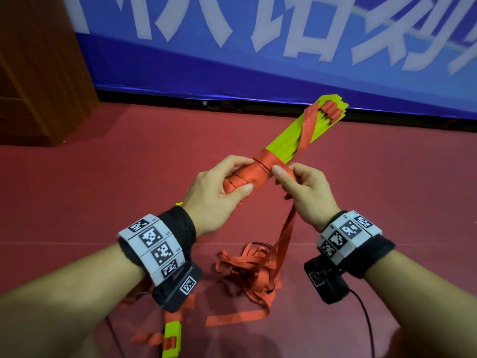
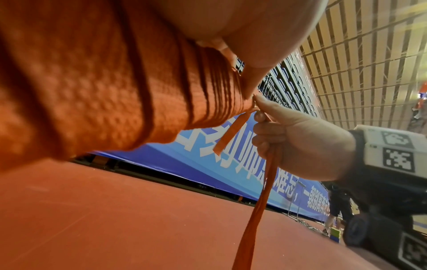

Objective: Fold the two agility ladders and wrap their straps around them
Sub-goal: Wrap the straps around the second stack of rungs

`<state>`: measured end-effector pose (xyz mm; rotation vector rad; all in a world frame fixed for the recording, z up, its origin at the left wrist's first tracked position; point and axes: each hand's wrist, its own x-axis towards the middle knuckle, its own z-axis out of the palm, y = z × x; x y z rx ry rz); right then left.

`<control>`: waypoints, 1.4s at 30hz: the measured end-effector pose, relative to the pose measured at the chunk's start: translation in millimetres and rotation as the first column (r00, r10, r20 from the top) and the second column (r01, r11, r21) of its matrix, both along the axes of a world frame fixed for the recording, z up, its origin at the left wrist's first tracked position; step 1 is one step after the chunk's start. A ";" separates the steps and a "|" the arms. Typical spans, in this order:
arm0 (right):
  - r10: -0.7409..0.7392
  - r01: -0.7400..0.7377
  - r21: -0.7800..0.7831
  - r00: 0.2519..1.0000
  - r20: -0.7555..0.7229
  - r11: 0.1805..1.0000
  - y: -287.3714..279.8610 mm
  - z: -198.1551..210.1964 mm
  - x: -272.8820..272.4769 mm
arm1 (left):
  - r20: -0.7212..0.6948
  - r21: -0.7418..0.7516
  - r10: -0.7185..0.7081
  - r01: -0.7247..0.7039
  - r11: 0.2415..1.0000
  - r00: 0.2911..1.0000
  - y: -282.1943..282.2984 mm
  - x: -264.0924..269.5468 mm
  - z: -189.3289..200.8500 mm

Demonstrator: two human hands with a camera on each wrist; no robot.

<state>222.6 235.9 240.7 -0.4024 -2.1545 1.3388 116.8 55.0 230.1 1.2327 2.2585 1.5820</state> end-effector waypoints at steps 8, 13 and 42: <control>0.101 -0.090 -0.200 0.994 0.048 0.976 -4.8 2.8 -1.1 | 0.239 0.065 -0.191 0.180 0.981 0.952 1.7 -7.0 -3.9; 0.115 -0.099 -0.329 0.993 0.031 0.939 -12.9 4.5 -1.8 | 0.291 0.027 -0.243 0.246 0.969 0.925 2.1 -12.2 -5.2; -0.116 0.133 -0.215 0.989 0.089 0.968 -13.7 -2.6 -5.0 | -0.592 -0.156 0.138 -0.280 0.947 0.794 14.3 6.1 -13.3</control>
